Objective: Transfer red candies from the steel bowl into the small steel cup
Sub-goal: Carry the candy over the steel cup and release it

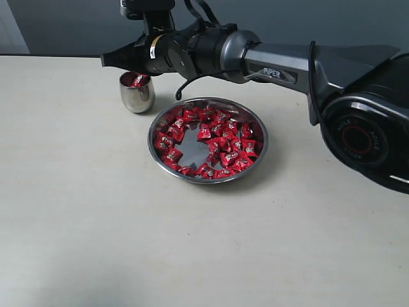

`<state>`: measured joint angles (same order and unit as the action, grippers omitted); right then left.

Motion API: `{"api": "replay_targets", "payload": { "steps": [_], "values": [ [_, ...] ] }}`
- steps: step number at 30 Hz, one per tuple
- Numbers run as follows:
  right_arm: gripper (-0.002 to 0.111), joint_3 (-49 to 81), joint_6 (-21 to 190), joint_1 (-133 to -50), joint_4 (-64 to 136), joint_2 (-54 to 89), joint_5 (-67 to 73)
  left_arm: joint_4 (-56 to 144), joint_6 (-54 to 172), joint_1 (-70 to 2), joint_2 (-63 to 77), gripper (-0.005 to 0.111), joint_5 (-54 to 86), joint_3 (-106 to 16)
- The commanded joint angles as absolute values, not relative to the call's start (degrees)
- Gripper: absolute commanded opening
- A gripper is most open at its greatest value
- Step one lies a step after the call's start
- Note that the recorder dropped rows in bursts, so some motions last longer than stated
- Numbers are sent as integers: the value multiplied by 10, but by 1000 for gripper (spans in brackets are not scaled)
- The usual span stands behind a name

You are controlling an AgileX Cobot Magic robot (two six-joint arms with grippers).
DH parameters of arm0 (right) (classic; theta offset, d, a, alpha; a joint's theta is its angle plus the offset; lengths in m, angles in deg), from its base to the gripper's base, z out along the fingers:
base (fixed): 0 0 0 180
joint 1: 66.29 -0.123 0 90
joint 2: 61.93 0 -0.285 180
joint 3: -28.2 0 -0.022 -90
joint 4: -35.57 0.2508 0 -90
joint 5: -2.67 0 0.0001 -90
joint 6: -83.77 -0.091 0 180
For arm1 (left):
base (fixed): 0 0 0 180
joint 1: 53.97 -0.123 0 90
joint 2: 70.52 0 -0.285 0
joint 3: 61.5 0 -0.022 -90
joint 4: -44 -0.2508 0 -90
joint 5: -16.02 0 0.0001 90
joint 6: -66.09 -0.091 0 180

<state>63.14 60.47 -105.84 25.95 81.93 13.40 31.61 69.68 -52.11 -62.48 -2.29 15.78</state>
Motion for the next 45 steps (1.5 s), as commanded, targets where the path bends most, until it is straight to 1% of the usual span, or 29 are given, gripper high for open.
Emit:
{"api": "replay_targets", "payload": {
  "steps": [1, 23, 24, 25, 29, 30, 31, 35, 39, 41, 42, 45],
  "values": [
    [-1, 633, 606, -1056, 271, 834, 101, 314, 700, -521, -627, 0, -19, 157],
    [-1, 633, 606, -1056, 284, 864, 77, 314, 700, -521, -627, 0, -19, 157],
    [1, 633, 606, -1056, 286, 864, 76, 314, 700, -521, -627, 0, -19, 157],
    [4, 633, 606, -1056, 286, 864, 75, 314, 700, -521, -627, 0, -19, 157],
    [25, 633, 606, -1056, 317, 864, 63, 314, 700, -521, -627, 0, -19, 157],
    [29, 633, 606, -1056, 321, 864, 60, 314, 700, -521, -627, 0, -19, 157],
    [30, 633, 606, -1056, 326, 864, 57, 314, 700, -521, -627, 0, -19, 157],
    [30, 633, 606, -1056, 339, 864, 46, 314, 700, -521, -627, 0, -19, 157],
    [30, 633, 606, -1056, 336, 834, 108, 314, 700, -521, -627, 0, -19, 157],
    [27, 633, 612, -1056, 317, 814, 154, 314, 700, -521, -627, 0, -19, 157],
    [24, 633, 612, -1057, 300, 802, 194, 314, 700, -521, -627, 0, -19, 157],
    [24, 633, 613, -1057, 263, 783, 326, 314, 700, -521, -627, 0, -19, 157]
  ]
}}
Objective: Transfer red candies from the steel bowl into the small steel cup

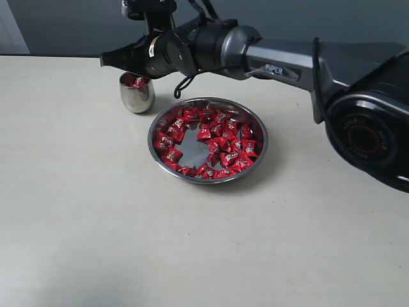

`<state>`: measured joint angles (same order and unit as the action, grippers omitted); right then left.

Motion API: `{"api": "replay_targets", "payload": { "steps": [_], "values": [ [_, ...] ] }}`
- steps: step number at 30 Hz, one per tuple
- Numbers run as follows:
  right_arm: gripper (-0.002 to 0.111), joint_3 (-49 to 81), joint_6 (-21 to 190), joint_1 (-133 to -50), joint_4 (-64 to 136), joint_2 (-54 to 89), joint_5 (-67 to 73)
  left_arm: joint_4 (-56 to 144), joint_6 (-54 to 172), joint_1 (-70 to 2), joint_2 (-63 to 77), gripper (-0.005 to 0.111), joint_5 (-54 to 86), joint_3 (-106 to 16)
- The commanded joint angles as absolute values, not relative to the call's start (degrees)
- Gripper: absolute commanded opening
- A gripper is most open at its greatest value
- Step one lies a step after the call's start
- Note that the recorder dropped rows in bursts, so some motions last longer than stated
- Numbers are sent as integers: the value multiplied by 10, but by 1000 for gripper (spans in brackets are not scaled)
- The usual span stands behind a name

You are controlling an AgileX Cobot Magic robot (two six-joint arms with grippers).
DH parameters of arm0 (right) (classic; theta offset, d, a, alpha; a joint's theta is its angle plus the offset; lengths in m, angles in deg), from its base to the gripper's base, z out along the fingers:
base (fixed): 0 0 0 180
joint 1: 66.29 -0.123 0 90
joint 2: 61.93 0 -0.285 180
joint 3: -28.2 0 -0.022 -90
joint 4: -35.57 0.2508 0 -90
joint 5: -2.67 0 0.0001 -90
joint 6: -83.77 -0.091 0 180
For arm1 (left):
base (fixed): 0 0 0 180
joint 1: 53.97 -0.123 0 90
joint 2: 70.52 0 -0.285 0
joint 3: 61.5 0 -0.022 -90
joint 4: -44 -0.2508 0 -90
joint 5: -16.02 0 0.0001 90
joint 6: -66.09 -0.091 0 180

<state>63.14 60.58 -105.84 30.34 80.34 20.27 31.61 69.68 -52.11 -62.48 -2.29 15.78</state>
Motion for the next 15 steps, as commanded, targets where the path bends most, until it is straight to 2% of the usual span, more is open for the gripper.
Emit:
{"api": "replay_targets", "payload": {
  "steps": [1, 6, 11, 15],
  "values": [
    [24, 633, 620, -1057, 254, 781, 360, 314, 700, -521, -627, 0, -19, 157],
    [24, 633, 676, -1057, 232, 781, 514, 314, 700, -521, -627, 0, -19, 157],
    [25, 633, 704, -1057, 230, 781, 572, 314, 700, -521, -627, 0, -19, 157],
    [34, 633, 718, -1057, 230, 784, 589, 314, 700, -521, -627, 0, -19, 157]
  ]
}}
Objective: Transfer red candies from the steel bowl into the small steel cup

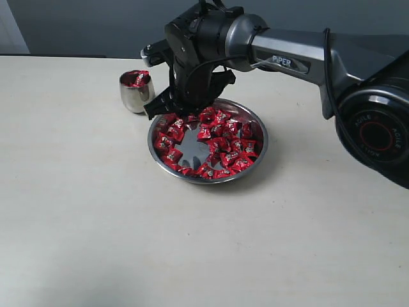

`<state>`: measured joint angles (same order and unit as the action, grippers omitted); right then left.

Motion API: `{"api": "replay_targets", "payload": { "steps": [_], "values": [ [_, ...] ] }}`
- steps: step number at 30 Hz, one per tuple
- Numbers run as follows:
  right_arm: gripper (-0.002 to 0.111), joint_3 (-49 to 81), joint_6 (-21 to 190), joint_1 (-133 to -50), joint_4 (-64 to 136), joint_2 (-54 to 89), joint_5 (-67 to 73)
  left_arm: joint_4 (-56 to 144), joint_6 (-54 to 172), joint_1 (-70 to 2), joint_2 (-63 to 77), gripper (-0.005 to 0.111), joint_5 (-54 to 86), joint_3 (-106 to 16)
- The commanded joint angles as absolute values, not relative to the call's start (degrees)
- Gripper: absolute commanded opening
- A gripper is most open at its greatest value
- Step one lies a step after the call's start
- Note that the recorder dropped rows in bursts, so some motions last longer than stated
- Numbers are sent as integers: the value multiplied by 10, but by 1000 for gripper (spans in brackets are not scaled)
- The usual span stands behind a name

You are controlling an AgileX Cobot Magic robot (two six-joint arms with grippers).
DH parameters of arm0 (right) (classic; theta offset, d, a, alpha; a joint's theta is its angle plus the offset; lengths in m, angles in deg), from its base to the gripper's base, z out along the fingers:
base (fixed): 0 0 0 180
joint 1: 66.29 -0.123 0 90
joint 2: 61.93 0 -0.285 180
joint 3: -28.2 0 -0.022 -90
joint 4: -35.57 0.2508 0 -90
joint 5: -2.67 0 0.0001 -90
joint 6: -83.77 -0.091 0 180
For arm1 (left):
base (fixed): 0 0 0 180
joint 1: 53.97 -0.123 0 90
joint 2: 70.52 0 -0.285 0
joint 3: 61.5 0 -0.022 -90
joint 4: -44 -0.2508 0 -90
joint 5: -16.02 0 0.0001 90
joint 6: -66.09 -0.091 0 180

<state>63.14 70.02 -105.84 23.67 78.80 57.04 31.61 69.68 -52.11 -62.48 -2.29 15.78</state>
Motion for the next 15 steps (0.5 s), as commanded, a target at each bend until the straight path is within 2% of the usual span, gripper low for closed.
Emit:
{"api": "replay_targets", "payload": {
  "steps": [1, 3, 15],
  "values": [
    [37, 633, 718, -1057, 230, 784, 589, 314, 700, -521, -627, 0, -19, 157],
    [40, 633, 718, -1057, 224, 786, 589, 314, 700, -521, -627, 0, -19, 157],
    [40, 633, 715, -1057, 221, 828, 603, 314, 700, -521, -627, 0, -19, 157]
  ]
}}
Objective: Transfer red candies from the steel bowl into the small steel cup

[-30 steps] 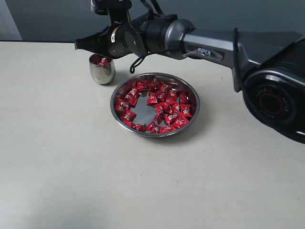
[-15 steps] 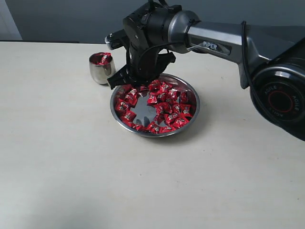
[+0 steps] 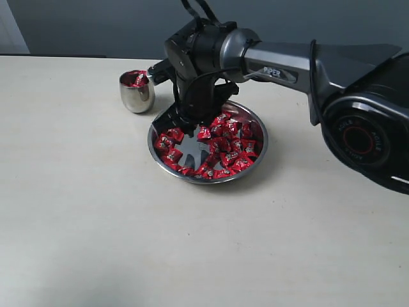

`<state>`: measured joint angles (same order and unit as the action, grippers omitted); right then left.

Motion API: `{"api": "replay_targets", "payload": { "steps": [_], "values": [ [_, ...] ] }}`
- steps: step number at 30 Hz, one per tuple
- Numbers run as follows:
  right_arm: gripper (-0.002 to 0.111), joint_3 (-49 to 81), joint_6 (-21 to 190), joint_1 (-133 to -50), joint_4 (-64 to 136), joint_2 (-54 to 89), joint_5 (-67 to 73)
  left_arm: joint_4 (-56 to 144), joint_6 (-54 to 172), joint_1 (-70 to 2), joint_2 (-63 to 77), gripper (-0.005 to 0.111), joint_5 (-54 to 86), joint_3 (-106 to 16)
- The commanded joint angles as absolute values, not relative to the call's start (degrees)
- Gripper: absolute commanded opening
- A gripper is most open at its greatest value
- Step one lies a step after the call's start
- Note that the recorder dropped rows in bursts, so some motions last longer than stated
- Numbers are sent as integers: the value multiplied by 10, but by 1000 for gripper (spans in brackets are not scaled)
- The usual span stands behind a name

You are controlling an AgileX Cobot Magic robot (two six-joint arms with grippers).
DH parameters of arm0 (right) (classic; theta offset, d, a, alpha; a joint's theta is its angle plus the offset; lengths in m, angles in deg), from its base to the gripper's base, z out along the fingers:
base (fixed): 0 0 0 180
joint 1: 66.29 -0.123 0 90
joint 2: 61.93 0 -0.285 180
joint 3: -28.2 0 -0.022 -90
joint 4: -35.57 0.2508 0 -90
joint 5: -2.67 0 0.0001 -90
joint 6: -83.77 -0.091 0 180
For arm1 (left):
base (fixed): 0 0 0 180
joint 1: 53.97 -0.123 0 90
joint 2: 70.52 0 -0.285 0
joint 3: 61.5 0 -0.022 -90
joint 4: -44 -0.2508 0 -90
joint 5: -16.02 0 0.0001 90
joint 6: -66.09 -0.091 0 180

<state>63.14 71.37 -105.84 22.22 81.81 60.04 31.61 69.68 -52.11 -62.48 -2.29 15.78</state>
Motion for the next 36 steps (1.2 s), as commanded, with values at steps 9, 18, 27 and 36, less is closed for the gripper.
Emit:
{"api": "replay_targets", "payload": {
  "steps": [9, 18, 27, 36],
  "values": [
    [40, 633, 708, -1057, 192, 840, 609, 314, 700, -521, -627, 0, -19, 157],
    [33, 633, 705, -1056, 189, 859, 593, 314, 700, -521, -627, 0, -19, 157],
    [-1, 633, 701, -1057, 164, 860, 595, 314, 700, -521, -627, 0, -19, 157],
    [-1, 633, 681, -1057, 151, 851, 597, 314, 700, -521, -627, 0, -19, 157]
  ]
}}
